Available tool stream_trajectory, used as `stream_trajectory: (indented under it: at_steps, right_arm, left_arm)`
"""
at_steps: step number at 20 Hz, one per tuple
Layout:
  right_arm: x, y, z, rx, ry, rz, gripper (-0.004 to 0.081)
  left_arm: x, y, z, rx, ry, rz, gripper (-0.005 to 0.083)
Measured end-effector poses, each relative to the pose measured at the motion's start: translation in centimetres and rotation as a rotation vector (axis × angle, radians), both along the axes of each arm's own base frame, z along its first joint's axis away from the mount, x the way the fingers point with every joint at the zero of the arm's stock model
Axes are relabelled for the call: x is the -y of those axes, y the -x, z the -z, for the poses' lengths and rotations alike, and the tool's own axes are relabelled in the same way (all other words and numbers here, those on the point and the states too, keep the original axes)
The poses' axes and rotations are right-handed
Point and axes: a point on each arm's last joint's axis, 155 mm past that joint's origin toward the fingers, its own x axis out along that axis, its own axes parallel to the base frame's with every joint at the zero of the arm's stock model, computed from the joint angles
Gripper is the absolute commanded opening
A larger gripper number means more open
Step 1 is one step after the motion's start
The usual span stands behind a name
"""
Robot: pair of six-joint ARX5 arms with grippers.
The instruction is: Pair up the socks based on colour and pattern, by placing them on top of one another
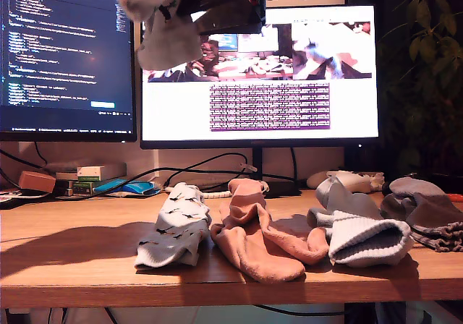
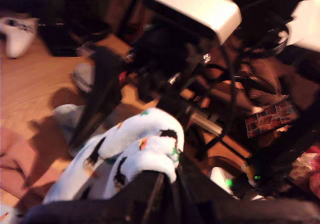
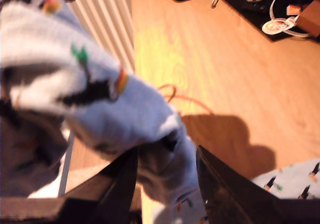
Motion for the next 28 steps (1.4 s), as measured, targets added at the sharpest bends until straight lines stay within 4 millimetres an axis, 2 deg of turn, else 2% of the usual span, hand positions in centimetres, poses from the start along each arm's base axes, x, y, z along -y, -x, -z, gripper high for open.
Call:
stream_trajectory:
  at_steps: [2,3,4,6,10,13,16,18,22,28]
  right_arm:
    - [0.0,0.3,0.2,-0.003,0.009,-0.011,0.0324]
    - [0.1,0.4,0.3,-0.005,0.012,-0.014,0.0282]
    - [0.1,0.6,0.4,-0.013,0.016,-0.016,0.0203]
    - [0.2,0.7,0.5,-0.005,0.019,-0.027,-0.0023]
    - [0.1,0.6,0.5,0.004,0.021,-0.023,-0.0011]
    - [0.7,-1.8,1.3,0.090,0.093,0.066,-0.0011]
    - [1.5,-5.2,1.2,0.219,0.147,0.185,-0.0011]
    - [1.7,-6.4,0.9,0.273,0.160,0.225,-0.0011]
    - [1.0,-7.4,-0.2,0.387,0.152,0.228,-0.0011]
    - [0.5,-8.5,-1.3,0.518,0.146,0.206,-0.0011]
  left_arm:
    - [0.1,0.3,-0.4,0.000,0.014,0.020,-0.0023]
    - [0.2,0.5,-0.7,0.005,0.021,0.029,-0.0023]
    - [0.2,0.5,-1.2,0.016,0.026,0.031,-0.0023]
    - [0.2,0.5,-2.1,0.040,0.035,0.033,-0.0023]
    - [0.2,0.7,-2.0,0.025,0.033,0.038,-0.0023]
    - [0.0,1.2,-1.1,-0.034,0.012,0.036,-0.0017]
    - [-0.5,2.1,0.9,-0.127,-0.046,0.030,0.0007]
    - [-1.3,2.1,2.9,-0.157,-0.126,-0.008,0.0006]
    - [-2.8,1.6,6.5,-0.205,-0.274,-0.069,0.0001]
    - [-2.2,-0.9,10.0,-0.273,-0.333,-0.076,0.0001]
